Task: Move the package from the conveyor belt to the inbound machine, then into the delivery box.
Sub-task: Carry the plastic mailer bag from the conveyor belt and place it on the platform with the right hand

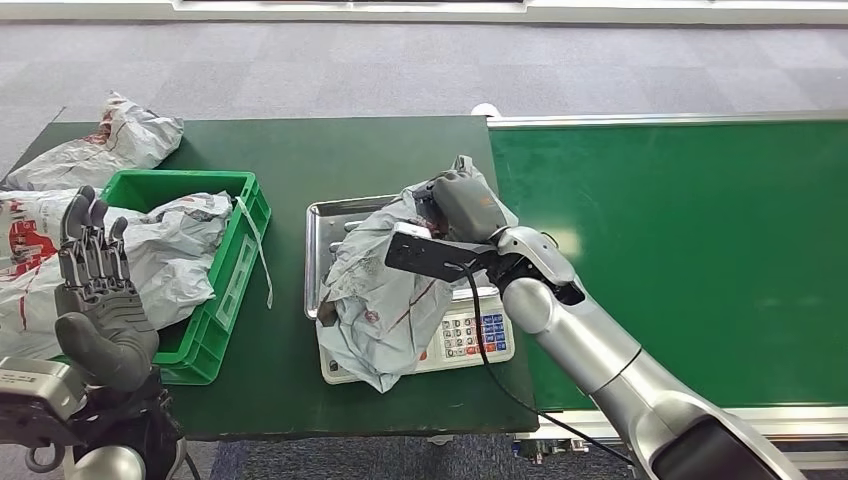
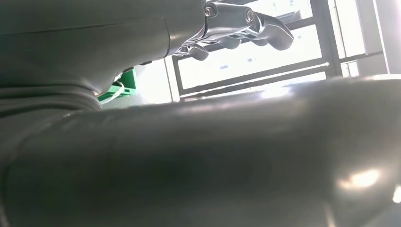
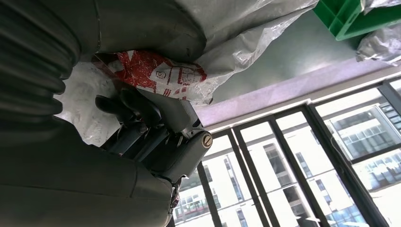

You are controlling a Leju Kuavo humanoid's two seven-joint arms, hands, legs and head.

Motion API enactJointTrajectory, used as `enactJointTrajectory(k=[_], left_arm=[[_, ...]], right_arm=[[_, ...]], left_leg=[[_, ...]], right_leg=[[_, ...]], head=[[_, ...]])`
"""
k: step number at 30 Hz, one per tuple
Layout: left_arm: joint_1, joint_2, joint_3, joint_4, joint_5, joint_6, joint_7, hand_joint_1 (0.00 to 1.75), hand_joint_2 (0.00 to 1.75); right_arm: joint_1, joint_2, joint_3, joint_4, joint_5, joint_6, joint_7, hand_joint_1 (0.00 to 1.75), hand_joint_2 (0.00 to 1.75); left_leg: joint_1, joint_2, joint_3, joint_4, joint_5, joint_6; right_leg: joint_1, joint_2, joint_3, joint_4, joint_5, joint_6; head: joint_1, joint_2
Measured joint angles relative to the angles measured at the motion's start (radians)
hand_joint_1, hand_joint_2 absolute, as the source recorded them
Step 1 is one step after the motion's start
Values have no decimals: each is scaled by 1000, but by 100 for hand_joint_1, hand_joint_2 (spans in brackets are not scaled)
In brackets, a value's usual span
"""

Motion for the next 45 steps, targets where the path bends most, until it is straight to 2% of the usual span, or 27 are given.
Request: enactJointTrajectory(k=[2, 3, 4, 6, 7, 13, 24, 28, 36, 41, 45], left_arm=[[0, 0, 0, -5, -12, -7, 10, 0, 0], [0, -1, 0, -9, -18, -12, 15, 0, 0], [0, -1, 0, -12, -22, -17, 21, 0, 0], [1, -2, 0, -17, -29, -27, 28, 0, 0], [1, -3, 0, -19, -31, -31, 31, 0, 0], [4, -8, 0, -27, -42, -37, 37, 0, 0], [20, -9, 0, -32, -52, -39, 32, 0, 0], [23, -9, 0, -32, -52, -39, 31, 0, 0], [30, -9, 0, -33, -65, -33, 27, 0, 0], [47, -9, 1, -48, -104, -21, 23, 0, 0], [66, -9, 10, -68, -117, -15, 17, 0, 0]], right_arm=[[10, 2, 0, 1, 23, 4, 9, 156, 175], [15, 2, 0, 2, 35, 5, 13, 146, 175], [21, 2, 0, 4, 49, 5, 17, 117, 175], [28, 2, 0, 11, 75, -2, 22, 35, 175], [30, 2, -1, 16, 91, -12, 25, 2, 175], [35, 2, -24, 37, 183, -99, 39, 0, 175], [50, -11, -76, 35, 274, -167, 40, 0, 175], [54, -12, -83, 34, 281, -173, 40, 0, 0], [73, -19, -108, 17, 341, -256, 21, 0, 0], [120, -37, -173, -89, 269, -241, 66, 0, 0], [183, -85, -217, -235, 269, -286, 80, 0, 175]], left_leg=[[0, 0, 0, 0, 0, 0], [0, 0, 0, 0, 0, 0], [0, 0, 0, 0, 0, 0], [0, 0, 0, 0, 0, 0], [0, 0, 0, 0, 0, 0], [0, 0, 0, 0, 0, 0], [0, 0, 0, 0, 0, 0], [0, 0, 0, 0, 0, 0], [0, 0, 0, 0, 0, 0], [0, 0, -1, 0, 0, 0], [0, -1, -1, 1, -1, 0]], right_leg=[[0, 0, 0, 0, 0, 0], [0, 0, 0, 0, 0, 0], [0, 0, 0, 0, 0, 0], [0, 0, 0, 0, 0, 0], [0, 0, 0, 0, 0, 0], [0, 0, 0, 0, 0, 0], [0, 0, 0, 0, 0, 0], [0, 0, 0, 0, 0, 0], [0, 0, 0, 0, 0, 0], [0, 0, -1, 0, 0, 0], [0, -1, -1, -1, 0, 0]], head=[[0, 0], [0, 0], [0, 0], [0, 0], [0, 0], [0, 0], [0, 0], [0, 0], [0, 0], [0, 0], [0, 0]])
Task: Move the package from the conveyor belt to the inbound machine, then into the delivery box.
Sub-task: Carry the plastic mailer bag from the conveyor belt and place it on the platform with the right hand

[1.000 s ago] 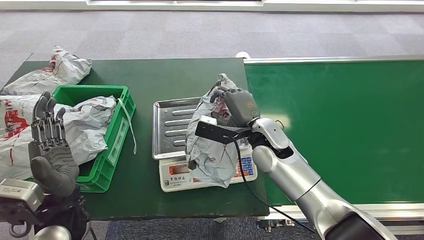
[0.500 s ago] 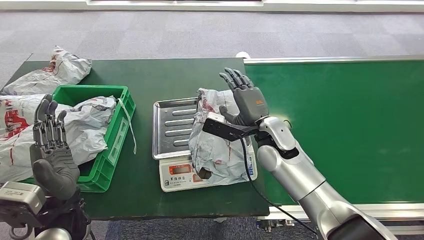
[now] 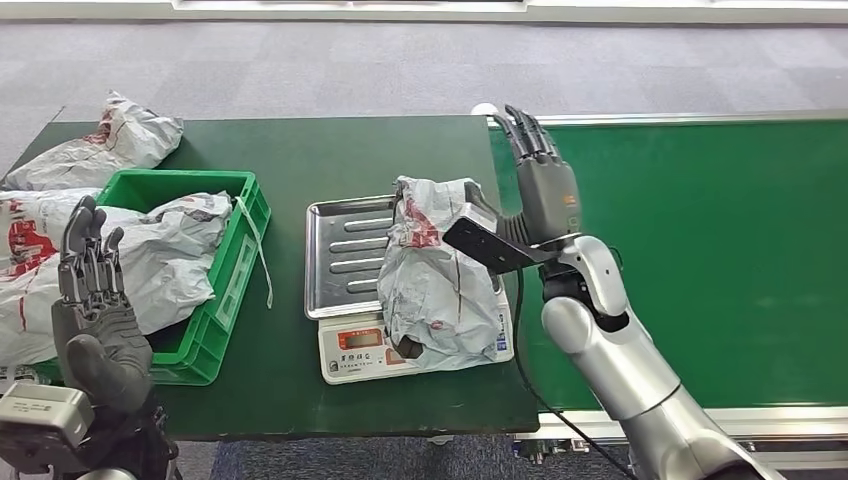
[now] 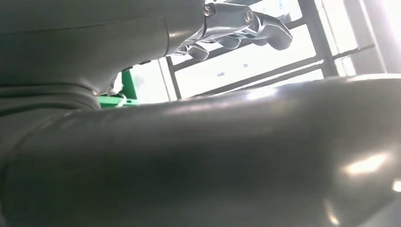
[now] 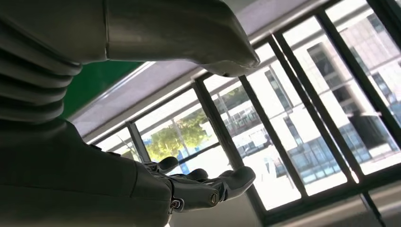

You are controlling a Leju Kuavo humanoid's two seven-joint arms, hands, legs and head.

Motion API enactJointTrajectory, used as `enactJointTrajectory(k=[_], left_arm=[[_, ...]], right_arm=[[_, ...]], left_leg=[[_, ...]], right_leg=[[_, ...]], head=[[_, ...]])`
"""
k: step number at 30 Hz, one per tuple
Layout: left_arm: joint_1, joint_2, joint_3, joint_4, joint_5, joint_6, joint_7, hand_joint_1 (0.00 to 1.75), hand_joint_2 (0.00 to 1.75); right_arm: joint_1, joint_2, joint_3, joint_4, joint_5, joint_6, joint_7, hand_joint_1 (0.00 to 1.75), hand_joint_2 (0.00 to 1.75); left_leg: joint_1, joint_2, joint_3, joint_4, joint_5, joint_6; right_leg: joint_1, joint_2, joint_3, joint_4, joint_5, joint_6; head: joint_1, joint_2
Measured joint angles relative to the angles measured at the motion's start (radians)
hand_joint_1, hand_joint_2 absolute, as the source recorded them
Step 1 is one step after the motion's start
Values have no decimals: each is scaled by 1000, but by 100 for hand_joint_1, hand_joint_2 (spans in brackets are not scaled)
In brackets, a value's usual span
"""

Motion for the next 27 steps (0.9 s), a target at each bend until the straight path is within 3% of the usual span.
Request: enactJointTrajectory(k=[3, 7, 13, 16, 21, 25, 27], left_arm=[[19, 5, 23, -17, -5, 2, -12, 0, 0], [22, 19, 58, -35, -70, 27, -13, 0, 0], [-17, 49, 90, -43, -212, 66, 20, 0, 0], [-73, 92, 89, -24, -253, 43, 60, 0, 0], [-224, 189, 80, 52, -266, -53, 134, 0, 0], [-367, 255, 34, 134, -225, -189, 214, 0, 175], [-461, 286, -5, 194, -214, -285, 249, 0, 175]], right_arm=[[97, -68, -51, -163, 43, -71, -9, 0, 175], [302, -157, -163, -393, 155, -202, -43, 0, 175], [550, -213, -303, -644, 223, -286, -59, 0, 175], [672, -232, -347, -733, 237, -358, -88, 0, 175], [828, -234, -428, -838, 183, -416, -220, 0, 175], [879, -195, -484, -873, 21, -418, -371, 0, 175], [894, -164, -497, -877, -37, -418, -442, 0, 175]], left_leg=[[0, -3, -1, 0, -1, 0], [0, -6, -1, 0, -3, 1], [0, -1, 1, 0, -6, 0], [0, -4, 2, 0, -6, 0], [1, -1, 3, -1, -5, -1], [1, 2, 4, -1, -5, -1], [1, 1, 4, -1, -3, -1]], right_leg=[[0, -3, 0, 0, -1, 0], [0, -5, 1, -1, -4, 1], [0, -3, 1, -1, -5, 0], [0, -5, 2, -1, -7, 1], [1, -3, 4, 0, -6, -1], [1, -1, 2, 0, -5, -2], [1, -1, 3, 0, -4, -2]], head=[[0, 0], [0, 0], [0, 0], [0, 0], [0, 0], [0, 0], [0, 0]])
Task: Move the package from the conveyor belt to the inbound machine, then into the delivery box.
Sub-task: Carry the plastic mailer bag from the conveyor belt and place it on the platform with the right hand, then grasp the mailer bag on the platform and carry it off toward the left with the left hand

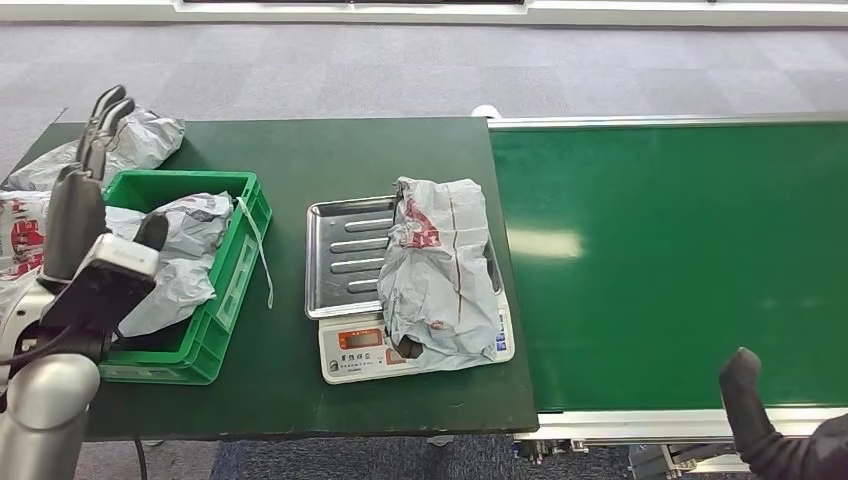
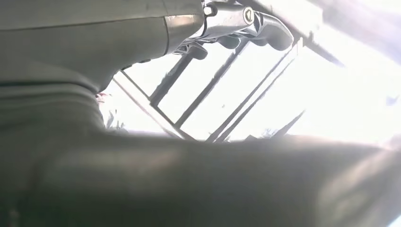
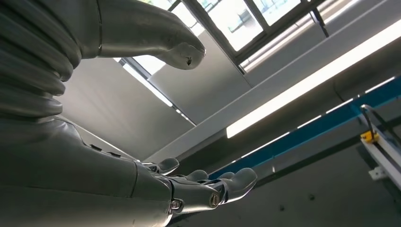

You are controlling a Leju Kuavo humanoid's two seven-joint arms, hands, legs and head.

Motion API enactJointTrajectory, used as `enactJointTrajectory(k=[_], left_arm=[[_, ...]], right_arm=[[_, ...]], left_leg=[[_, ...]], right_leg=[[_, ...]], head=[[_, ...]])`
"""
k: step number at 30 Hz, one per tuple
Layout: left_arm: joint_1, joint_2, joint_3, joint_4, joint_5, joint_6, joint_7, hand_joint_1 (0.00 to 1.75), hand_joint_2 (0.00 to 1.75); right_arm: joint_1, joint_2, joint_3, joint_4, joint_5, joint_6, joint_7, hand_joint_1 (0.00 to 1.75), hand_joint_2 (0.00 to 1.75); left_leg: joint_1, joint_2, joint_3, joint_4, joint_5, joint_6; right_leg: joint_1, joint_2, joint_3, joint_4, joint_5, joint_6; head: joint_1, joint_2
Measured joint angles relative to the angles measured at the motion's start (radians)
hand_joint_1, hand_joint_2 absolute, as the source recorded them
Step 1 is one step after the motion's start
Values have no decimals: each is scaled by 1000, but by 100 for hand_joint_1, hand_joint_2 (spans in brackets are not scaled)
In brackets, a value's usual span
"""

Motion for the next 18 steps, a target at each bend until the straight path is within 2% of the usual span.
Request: enactJointTrajectory(k=[1, 4, 5, 11, 14, 18], left_arm=[[-53, 14, -24, 35, 3, -48, 13, 0, 131], [-208, 48, -103, 142, 16, -158, 30, 0, 131], [-256, 56, -132, 178, 23, -189, 30, 0, 175], [-523, 71, -324, 388, 78, -345, 20, 0, 175], [-607, 63, -414, 473, 106, -403, 17, 0, 175], [-671, 50, -508, 546, 133, -449, 13, 0, 175]], right_arm=[[4, 16, -3, 0, -17, 0, -26, 0, 175], [5, 52, -5, 0, -54, 0, -72, 0, 175], [5, 58, -6, 0, -69, 0, -81, 0, 175], [0, 63, -6, 8, -130, 0, -95, 0, 175], [-1, 62, -5, 16, -157, 0, -100, 0, 175], [-6, 58, 1, 33, -176, 1, -100, 0, 175]], left_leg=[[0, 0, 0, 0, 1, 0], [0, 2, -1, 0, 2, -1], [0, 2, -1, 0, 2, -1], [0, 2, -1, 0, 3, -1], [0, 3, -1, 0, 3, -1], [0, 3, -1, 0, 3, -1]], right_leg=[[0, 0, 0, 0, 1, 0], [0, 2, -1, 0, 3, -1], [0, 3, -1, 0, 4, -1], [0, 3, -1, 0, 5, -1], [0, 4, -1, 0, 5, -1], [0, 4, -1, 0, 5, -1]], head=[[0, 0], [0, 0], [0, 0], [0, 0], [0, 0], [0, 0]])
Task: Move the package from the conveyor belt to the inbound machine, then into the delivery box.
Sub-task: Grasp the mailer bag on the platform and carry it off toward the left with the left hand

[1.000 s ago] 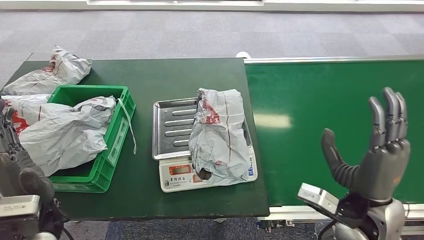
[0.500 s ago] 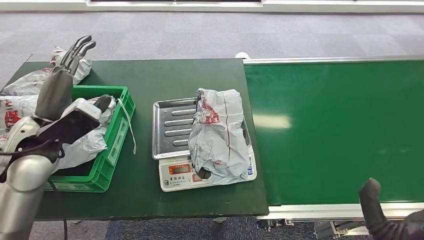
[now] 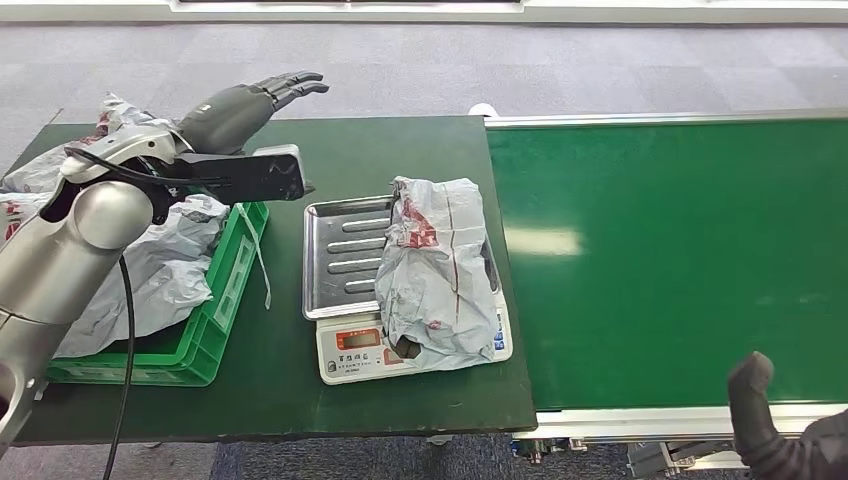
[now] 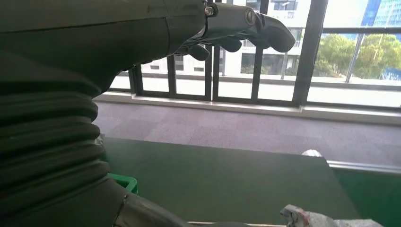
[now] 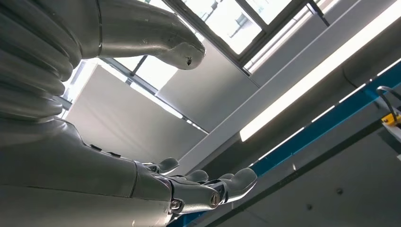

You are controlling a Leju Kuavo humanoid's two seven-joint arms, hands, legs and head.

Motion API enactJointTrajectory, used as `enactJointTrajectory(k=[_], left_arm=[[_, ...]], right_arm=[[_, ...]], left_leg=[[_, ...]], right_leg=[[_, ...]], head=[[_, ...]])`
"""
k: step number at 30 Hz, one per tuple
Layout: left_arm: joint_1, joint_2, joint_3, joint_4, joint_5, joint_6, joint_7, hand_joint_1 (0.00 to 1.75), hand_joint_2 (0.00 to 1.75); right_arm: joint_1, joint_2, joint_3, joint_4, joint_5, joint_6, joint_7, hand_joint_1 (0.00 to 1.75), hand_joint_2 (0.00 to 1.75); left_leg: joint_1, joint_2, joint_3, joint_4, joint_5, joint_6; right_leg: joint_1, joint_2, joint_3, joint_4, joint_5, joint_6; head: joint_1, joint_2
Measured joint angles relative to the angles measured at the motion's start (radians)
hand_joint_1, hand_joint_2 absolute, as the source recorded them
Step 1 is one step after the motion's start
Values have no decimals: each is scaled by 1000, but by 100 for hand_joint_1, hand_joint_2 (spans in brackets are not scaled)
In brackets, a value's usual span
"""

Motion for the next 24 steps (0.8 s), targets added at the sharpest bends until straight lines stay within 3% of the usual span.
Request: enactJointTrajectory(k=[6, 12, 24], left_arm=[[-38, -32, -105, 54, 51, -60, -23, 0, 175], [-36, -85, -215, 101, 91, -57, -44, 0, 175], [-16, -174, -303, 148, 117, -25, -65, 0, 175]], right_arm=[[-48, -17, 41, 43, -25, 1, 18, 0, 175], [-123, -23, 105, 82, 9, 2, 76, 0, 175], [-168, -31, 175, 110, 20, 2, 120, 0, 175]], left_leg=[[0, 0, 0, 0, 0, 0], [0, -1, 0, 0, 1, 1], [0, -3, -1, 0, 1, 1]], right_leg=[[0, 0, 0, 0, 0, 0], [0, -1, 1, 0, 0, 0], [0, -2, 1, 0, 0, 0]], head=[[0, 0], [0, 0], [0, 0]])
